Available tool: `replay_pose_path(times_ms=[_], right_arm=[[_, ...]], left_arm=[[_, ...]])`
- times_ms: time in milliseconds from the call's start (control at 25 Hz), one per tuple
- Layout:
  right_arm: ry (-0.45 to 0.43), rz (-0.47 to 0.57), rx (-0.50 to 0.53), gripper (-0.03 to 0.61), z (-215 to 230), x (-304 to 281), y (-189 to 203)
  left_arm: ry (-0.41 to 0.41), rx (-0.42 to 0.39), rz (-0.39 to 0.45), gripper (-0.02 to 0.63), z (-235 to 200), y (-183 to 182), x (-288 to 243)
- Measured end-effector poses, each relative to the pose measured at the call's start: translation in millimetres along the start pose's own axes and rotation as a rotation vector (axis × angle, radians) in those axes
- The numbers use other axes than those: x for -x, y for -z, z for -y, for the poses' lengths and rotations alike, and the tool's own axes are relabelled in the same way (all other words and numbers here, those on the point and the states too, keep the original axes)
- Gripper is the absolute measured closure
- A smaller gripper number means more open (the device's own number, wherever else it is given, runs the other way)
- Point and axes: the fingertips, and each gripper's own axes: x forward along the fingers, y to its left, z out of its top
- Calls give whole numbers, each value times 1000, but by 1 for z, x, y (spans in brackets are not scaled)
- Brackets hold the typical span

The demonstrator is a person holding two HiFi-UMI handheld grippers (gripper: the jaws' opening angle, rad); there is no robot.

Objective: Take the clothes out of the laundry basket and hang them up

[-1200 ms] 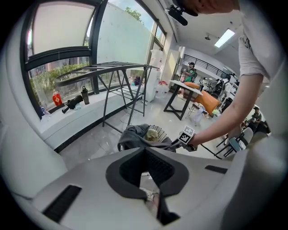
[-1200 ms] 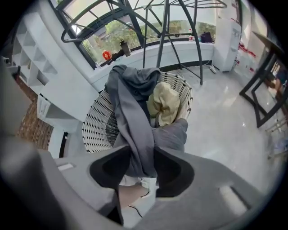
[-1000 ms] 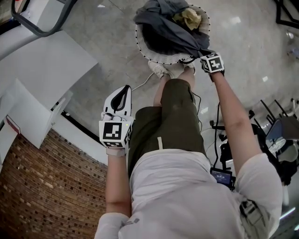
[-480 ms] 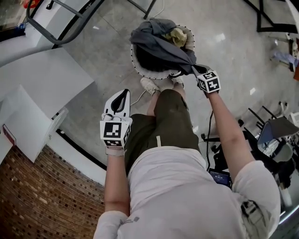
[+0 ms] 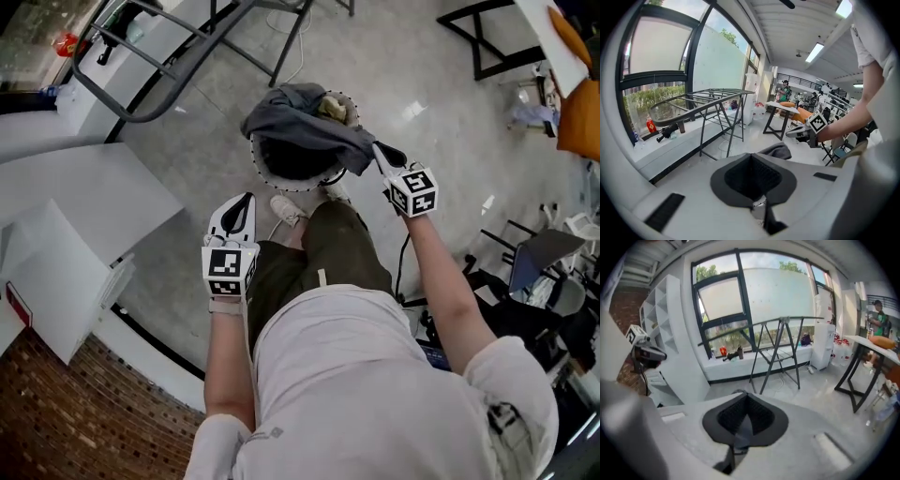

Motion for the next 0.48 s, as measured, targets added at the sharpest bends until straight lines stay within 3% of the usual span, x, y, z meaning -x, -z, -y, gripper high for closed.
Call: replay_pose_path(times_ms=[80, 240, 480], right_arm=[[8, 71, -24, 574, 1, 16, -32], [11, 94, 1, 574, -1, 29, -58], [-11, -5, 13, 574, -12, 10, -19]], left_arm=[[10, -10, 21, 612, 0, -8, -1], [20, -19, 37, 612, 2, -14, 1], [28, -9, 17, 612, 2, -4, 5]])
